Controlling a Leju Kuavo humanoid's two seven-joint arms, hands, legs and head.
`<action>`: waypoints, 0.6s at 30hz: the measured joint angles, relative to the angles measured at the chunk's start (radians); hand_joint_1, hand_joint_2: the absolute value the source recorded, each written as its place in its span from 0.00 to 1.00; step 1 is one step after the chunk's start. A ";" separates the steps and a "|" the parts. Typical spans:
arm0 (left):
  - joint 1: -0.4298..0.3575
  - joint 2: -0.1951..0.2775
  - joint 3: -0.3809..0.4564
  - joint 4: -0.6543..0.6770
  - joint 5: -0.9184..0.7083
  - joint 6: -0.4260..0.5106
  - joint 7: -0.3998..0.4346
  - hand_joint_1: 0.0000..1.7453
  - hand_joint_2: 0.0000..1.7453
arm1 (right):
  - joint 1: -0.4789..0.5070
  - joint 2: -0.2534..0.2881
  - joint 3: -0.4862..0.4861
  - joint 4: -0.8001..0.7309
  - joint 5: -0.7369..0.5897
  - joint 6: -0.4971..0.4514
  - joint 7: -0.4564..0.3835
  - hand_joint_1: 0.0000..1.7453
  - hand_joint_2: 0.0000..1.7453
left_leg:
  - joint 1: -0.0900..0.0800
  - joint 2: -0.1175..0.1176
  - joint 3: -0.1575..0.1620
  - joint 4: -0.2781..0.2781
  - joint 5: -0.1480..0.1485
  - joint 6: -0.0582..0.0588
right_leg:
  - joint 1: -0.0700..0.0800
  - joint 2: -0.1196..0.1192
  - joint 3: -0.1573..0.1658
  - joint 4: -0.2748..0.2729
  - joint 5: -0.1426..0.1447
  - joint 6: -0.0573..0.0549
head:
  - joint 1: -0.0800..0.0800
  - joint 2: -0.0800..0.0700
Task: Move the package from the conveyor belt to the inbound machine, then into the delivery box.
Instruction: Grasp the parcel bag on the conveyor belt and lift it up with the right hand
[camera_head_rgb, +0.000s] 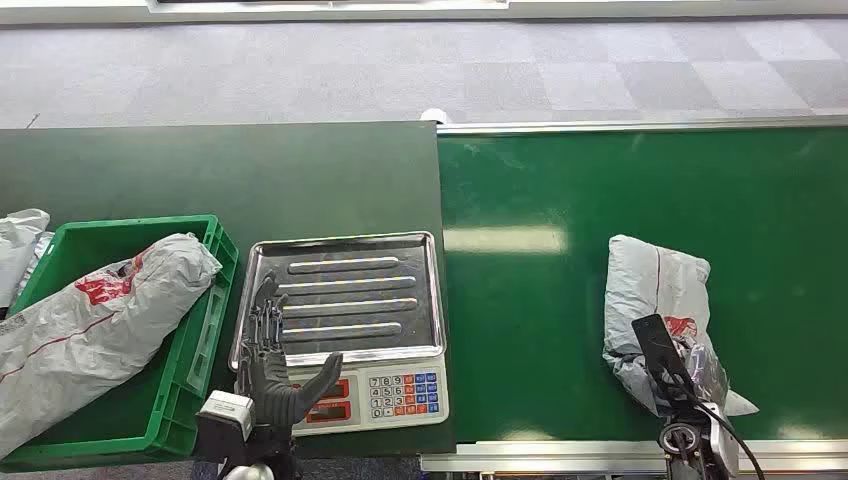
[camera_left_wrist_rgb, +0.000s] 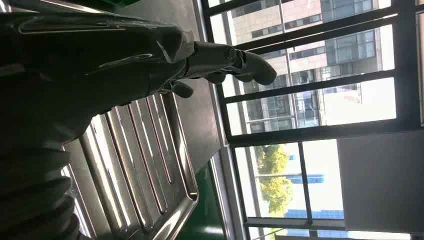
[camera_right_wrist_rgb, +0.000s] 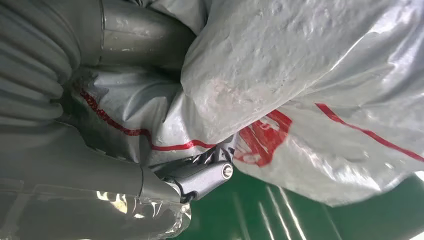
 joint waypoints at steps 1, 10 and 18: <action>0.002 -0.001 0.000 -0.002 -0.002 0.001 0.000 0.00 1.00 | 0.006 0.004 -0.001 -0.013 -0.010 -0.011 -0.011 1.00 1.00 | 0.000 0.000 0.000 0.000 0.000 0.000 | 0.000 0.000 0.000 0.000 0.000 0.000 | 0.000 0.000; 0.017 -0.008 0.010 -0.013 -0.011 0.002 -0.009 0.00 1.00 | 0.094 0.059 -0.009 -0.311 -0.184 -0.101 -0.159 1.00 1.00 | 0.000 -0.003 -0.006 0.000 0.000 0.000 | 0.000 -0.002 -0.005 0.000 -0.001 0.000 | 0.000 0.000; 0.012 -0.008 0.014 -0.012 -0.007 -0.013 -0.031 0.00 1.00 | 0.221 0.116 -0.005 -0.651 -0.495 -0.243 -0.445 0.99 1.00 | 0.000 -0.004 -0.009 0.000 0.000 0.000 | 0.000 -0.003 -0.008 0.000 -0.002 0.000 | 0.000 0.000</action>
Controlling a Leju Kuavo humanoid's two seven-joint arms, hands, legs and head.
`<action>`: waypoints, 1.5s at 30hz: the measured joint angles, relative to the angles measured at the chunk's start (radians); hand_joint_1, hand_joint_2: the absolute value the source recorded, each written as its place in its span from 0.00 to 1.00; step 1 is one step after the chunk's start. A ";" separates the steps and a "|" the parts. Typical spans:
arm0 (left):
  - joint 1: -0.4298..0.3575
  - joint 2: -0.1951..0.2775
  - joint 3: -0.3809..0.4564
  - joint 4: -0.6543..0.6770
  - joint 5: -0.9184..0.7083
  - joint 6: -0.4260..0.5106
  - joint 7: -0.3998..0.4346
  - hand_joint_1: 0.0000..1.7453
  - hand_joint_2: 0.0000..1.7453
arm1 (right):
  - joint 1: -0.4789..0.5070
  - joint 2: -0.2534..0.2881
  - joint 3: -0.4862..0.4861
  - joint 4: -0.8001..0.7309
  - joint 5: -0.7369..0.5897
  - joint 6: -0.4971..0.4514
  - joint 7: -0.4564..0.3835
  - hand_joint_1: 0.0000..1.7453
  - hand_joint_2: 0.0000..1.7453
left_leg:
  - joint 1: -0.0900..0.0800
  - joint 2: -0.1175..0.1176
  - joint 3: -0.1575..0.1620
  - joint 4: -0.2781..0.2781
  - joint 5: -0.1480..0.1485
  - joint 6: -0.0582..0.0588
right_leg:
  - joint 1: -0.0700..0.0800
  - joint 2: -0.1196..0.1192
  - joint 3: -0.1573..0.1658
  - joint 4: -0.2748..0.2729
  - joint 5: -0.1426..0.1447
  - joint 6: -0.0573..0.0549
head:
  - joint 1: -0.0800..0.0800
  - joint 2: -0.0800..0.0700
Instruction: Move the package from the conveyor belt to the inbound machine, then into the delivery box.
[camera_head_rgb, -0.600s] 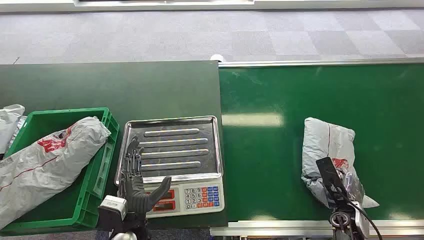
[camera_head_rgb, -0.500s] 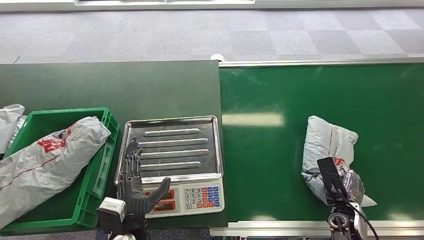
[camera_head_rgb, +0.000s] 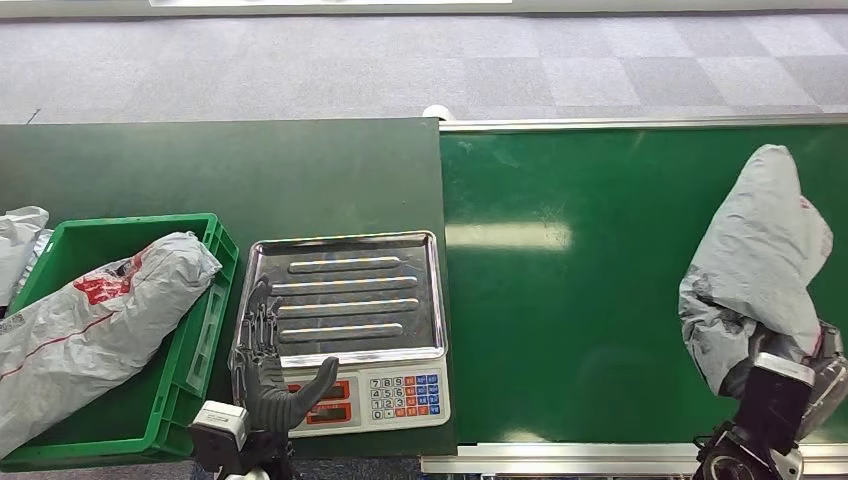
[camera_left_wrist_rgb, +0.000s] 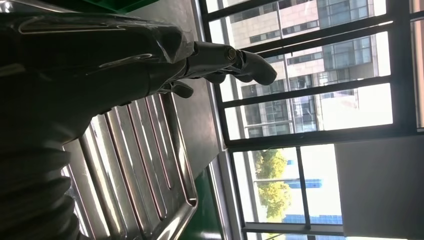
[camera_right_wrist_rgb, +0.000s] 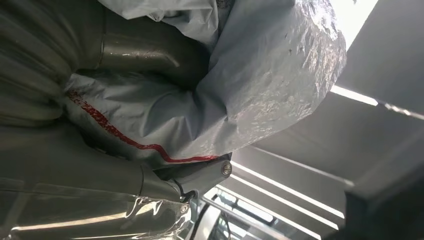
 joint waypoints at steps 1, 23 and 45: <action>-0.001 0.000 0.000 0.001 0.001 0.001 -0.003 0.00 1.00 | 0.018 0.009 0.001 -0.050 -0.032 -0.010 -0.020 0.98 1.00 | 0.000 0.000 0.000 0.000 0.000 0.000 | 0.000 0.000 0.000 0.000 0.000 0.000 | 0.000 0.000; -0.116 0.031 0.029 0.017 -0.017 0.149 -0.050 0.00 1.00 | -0.135 0.082 0.462 0.019 0.295 0.252 0.176 1.00 1.00 | 0.001 0.005 0.002 0.000 0.001 -0.001 | 0.001 0.004 0.001 0.003 0.000 -0.002 | 0.000 0.000; -0.127 0.036 0.206 -0.096 -0.028 0.203 -0.047 0.00 1.00 | -0.249 0.142 0.909 0.250 0.338 0.365 0.176 0.90 1.00 | 0.002 0.003 -0.001 0.000 0.001 -0.003 | 0.002 0.002 -0.002 0.004 -0.001 -0.004 | 0.000 0.000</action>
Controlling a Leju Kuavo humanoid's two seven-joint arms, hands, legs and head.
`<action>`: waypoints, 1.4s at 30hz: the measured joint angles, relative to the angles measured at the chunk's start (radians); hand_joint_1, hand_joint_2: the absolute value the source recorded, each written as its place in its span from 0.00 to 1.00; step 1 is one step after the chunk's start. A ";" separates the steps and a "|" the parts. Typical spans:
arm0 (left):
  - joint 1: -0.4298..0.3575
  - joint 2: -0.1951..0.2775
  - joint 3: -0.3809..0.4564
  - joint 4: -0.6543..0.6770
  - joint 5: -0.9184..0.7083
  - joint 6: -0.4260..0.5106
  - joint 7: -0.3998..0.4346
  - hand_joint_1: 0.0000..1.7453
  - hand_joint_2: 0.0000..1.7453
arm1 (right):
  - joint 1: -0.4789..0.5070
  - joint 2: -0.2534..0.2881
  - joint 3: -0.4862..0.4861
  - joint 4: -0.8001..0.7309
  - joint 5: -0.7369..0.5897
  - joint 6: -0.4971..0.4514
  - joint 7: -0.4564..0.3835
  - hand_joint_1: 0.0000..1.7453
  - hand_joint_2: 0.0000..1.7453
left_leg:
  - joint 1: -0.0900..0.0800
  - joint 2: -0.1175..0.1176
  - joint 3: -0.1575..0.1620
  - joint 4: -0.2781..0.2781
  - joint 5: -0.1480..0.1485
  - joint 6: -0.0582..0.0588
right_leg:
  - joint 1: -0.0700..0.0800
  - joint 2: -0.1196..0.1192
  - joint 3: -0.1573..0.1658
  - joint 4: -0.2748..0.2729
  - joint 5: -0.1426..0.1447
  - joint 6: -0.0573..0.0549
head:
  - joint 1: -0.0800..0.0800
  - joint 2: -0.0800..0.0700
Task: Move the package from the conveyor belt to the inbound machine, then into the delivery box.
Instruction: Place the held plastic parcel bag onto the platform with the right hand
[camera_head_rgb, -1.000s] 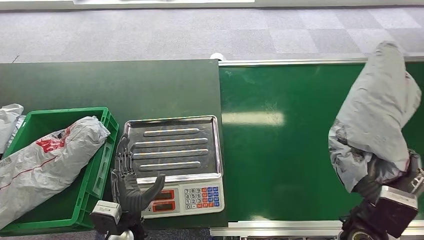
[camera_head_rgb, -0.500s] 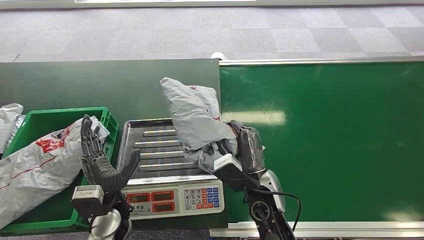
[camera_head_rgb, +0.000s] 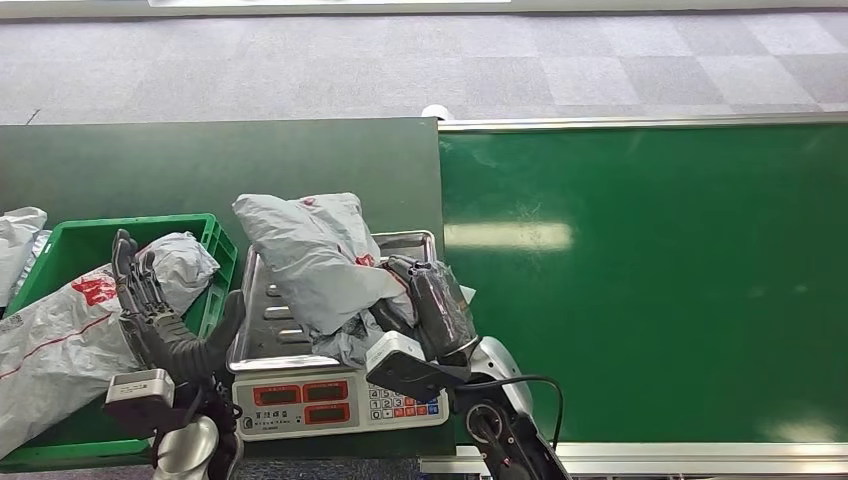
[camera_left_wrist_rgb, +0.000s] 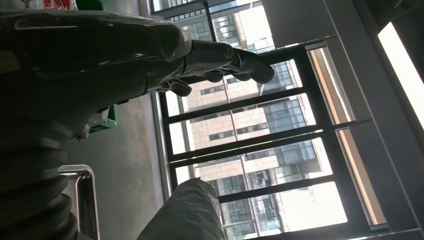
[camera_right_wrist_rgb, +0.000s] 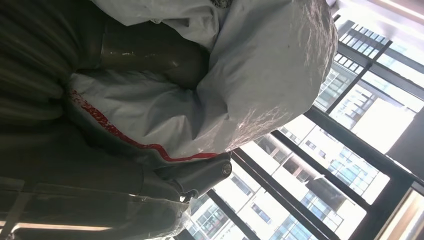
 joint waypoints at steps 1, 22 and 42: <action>0.000 -0.001 0.003 -0.001 -0.001 -0.001 0.001 0.00 1.00 | -0.003 0.000 0.004 0.003 -0.001 0.000 0.000 0.99 1.00 | 0.000 0.000 0.000 0.000 0.000 0.000 | 0.000 0.000 0.000 0.000 0.000 0.000 | 0.000 0.000; 0.013 -0.027 0.046 -0.005 -0.030 -0.031 0.016 0.00 1.00 | -0.027 -0.001 0.016 0.048 -0.038 0.001 0.000 0.00 1.00 | 0.000 -0.001 0.000 0.000 0.000 0.000 | 0.000 0.000 0.000 0.000 0.000 0.000 | 0.000 0.000; 0.021 -0.039 0.061 -0.008 -0.037 -0.052 0.023 0.00 1.00 | -0.005 -0.011 -0.074 -0.027 -0.359 0.095 -0.114 0.00 1.00 | 0.000 -0.001 0.000 0.000 0.000 0.000 | 0.000 0.000 0.000 0.000 0.000 0.000 | 0.000 0.000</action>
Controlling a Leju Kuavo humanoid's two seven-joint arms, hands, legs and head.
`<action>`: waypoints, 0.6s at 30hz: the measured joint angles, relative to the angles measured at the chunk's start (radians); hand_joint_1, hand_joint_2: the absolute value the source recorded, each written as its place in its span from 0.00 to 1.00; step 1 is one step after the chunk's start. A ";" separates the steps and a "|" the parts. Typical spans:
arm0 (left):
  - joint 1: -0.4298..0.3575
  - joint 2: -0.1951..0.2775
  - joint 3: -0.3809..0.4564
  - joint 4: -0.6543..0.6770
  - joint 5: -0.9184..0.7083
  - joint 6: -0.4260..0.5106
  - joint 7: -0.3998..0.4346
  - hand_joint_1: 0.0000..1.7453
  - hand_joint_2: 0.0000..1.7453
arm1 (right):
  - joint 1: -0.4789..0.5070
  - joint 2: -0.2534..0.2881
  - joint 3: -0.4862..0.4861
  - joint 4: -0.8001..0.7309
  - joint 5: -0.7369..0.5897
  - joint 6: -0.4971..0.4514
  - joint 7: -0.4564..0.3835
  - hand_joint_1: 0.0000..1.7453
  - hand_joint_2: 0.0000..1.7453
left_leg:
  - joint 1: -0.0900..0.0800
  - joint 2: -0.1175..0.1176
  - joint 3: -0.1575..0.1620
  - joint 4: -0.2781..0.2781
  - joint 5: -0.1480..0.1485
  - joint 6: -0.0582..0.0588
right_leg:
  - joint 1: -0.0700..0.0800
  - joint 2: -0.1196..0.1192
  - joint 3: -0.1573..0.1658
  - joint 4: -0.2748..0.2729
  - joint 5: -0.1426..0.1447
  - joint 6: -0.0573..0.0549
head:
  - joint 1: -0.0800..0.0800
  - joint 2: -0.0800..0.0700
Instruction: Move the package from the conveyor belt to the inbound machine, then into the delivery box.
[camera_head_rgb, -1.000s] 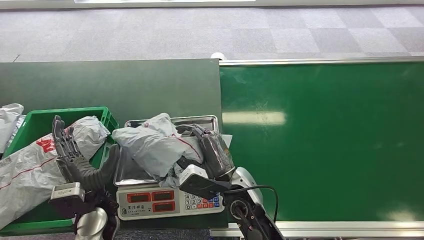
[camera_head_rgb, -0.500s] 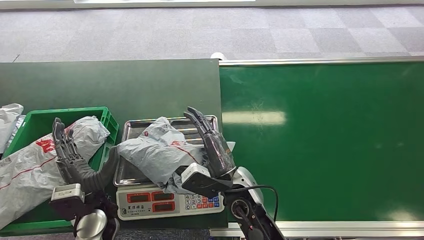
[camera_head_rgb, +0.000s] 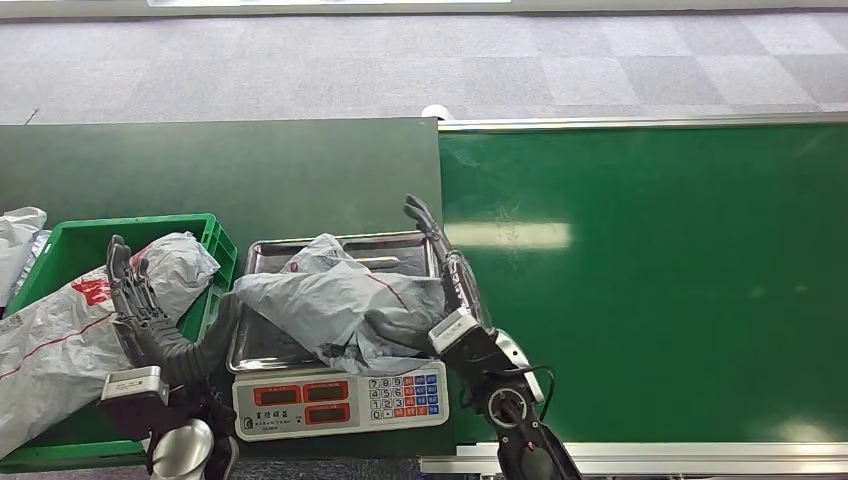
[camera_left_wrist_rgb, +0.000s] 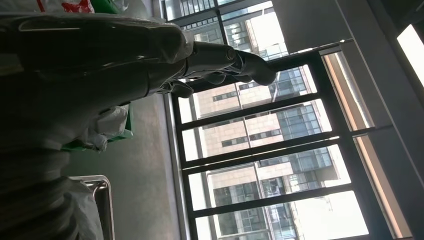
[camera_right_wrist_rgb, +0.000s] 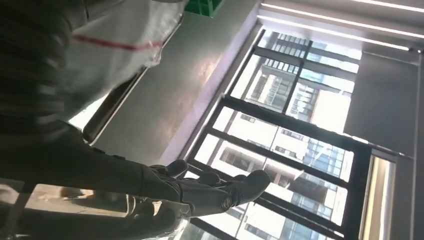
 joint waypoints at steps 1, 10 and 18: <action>0.003 0.000 0.000 0.000 0.000 0.000 0.000 0.00 1.00 | 0.005 -0.004 -0.019 -0.020 -0.024 0.003 -0.005 0.00 1.00 | 0.000 0.000 0.000 0.000 0.000 0.000 | 0.000 0.000 0.000 0.000 0.000 0.000 | 0.000 0.000; 0.028 0.000 0.004 0.000 0.001 -0.028 -0.006 0.00 1.00 | 0.068 -0.036 -0.206 -0.169 -0.110 -0.014 -0.031 0.00 1.00 | 0.000 0.000 0.000 0.000 0.000 0.000 | 0.000 0.000 0.000 0.000 0.000 0.000 | 0.000 0.000; 0.001 0.004 -0.067 0.029 -0.134 -0.087 0.046 0.00 1.00 | 0.123 -0.042 -0.310 -0.251 -0.128 -0.007 -0.050 0.00 1.00 | 0.000 0.000 0.001 0.000 0.000 0.000 | 0.000 0.000 0.000 -0.001 0.000 0.000 | 0.000 0.000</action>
